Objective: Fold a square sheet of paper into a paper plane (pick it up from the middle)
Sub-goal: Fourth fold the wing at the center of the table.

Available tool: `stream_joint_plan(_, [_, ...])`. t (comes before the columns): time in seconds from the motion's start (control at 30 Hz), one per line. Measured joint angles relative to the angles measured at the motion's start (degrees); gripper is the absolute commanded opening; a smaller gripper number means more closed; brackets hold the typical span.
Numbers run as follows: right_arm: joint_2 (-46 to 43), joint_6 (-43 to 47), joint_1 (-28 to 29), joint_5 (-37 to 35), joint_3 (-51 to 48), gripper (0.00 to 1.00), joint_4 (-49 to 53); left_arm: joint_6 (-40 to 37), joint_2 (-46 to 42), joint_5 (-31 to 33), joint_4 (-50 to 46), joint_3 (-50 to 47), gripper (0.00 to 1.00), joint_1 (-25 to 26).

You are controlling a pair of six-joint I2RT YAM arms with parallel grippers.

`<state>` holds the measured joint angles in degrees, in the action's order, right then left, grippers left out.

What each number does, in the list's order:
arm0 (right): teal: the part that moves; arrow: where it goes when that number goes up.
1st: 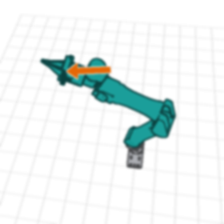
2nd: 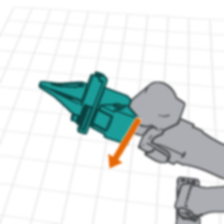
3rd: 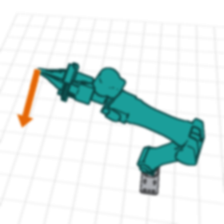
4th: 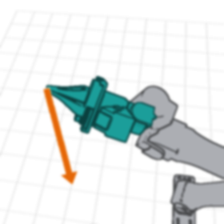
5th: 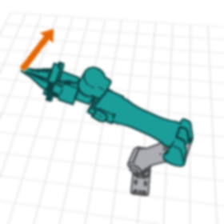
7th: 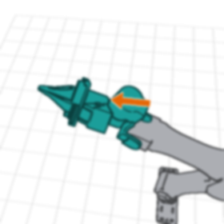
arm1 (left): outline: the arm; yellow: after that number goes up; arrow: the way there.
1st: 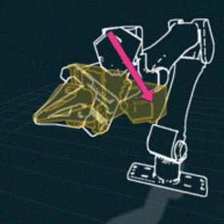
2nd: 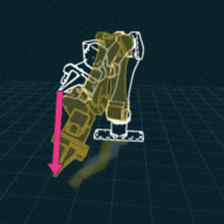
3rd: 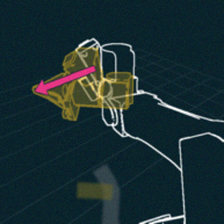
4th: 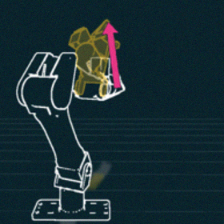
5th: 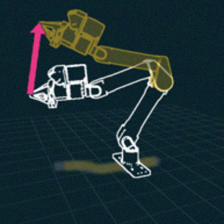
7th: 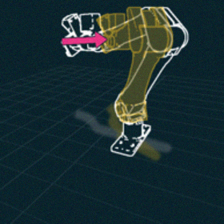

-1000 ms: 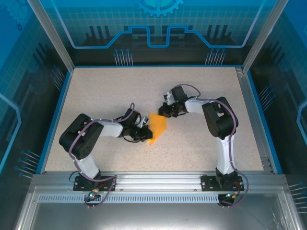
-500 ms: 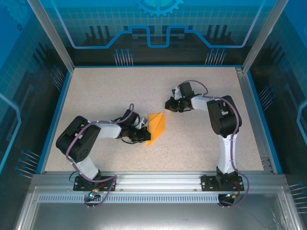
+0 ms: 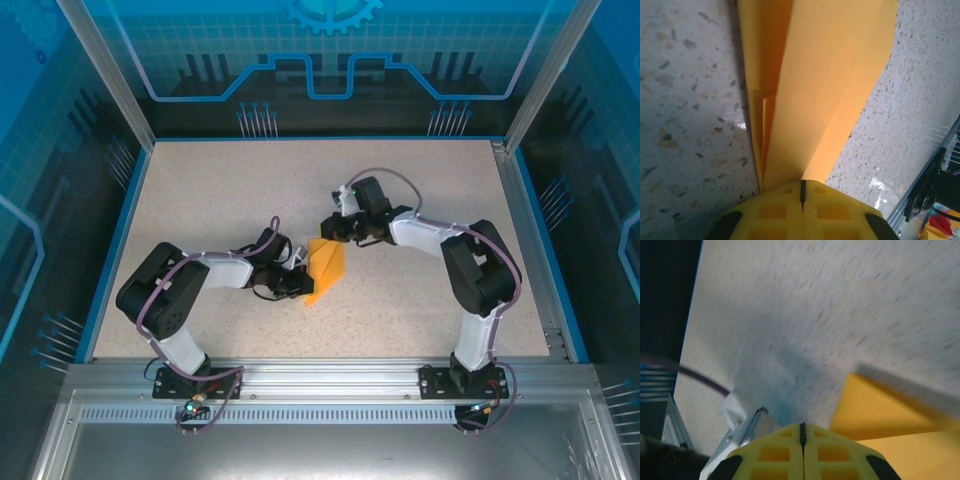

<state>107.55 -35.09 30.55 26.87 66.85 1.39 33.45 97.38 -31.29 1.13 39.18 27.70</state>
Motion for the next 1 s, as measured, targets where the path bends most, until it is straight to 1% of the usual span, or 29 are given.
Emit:
stream_joint_plan(0.13, [1.2,-0.8,2.9,0.2,-2.0,0.03,-0.1,0.0,0.0,0.0,0.0,0.0,0.00,0.0])
stream_joint_plan(0.4, [7.3,-1.3,2.8,-1.4,-3.2,0.01,-0.7,0.0,-0.2,0.0,-0.5,0.0,0.00,0.0])
stream_joint_plan(0.5, [7.6,-1.5,2.5,-0.9,-3.3,0.00,-1.3,0.0,-0.7,0.5,-1.5,0.0,0.00,0.0])
stream_joint_plan(0.6, [7.6,-1.9,2.6,-1.0,-3.5,0.00,-1.5,-0.2,-1.9,1.5,-3.6,0.0,0.04,0.0])
stream_joint_plan(0.7, [7.5,-2.7,2.6,-0.9,-4.2,0.00,-2.8,-0.2,-3.9,2.0,-8.0,0.0,0.11,0.0])
stream_joint_plan(0.8, [7.4,-3.6,2.6,-0.9,-5.0,0.00,-4.2,1.0,-7.6,2.2,-11.5,0.1,0.15,0.0])
stream_joint_plan(0.9, [7.3,-4.3,2.6,-0.9,-5.4,0.00,-5.0,3.0,-11.3,2.2,-12.7,1.1,0.19,-0.1])
stream_joint_plan(1.0, [7.2,-4.8,2.6,-1.0,-5.8,0.00,-5.7,6.1,-12.2,2.1,-11.3,3.3,0.20,-0.1])
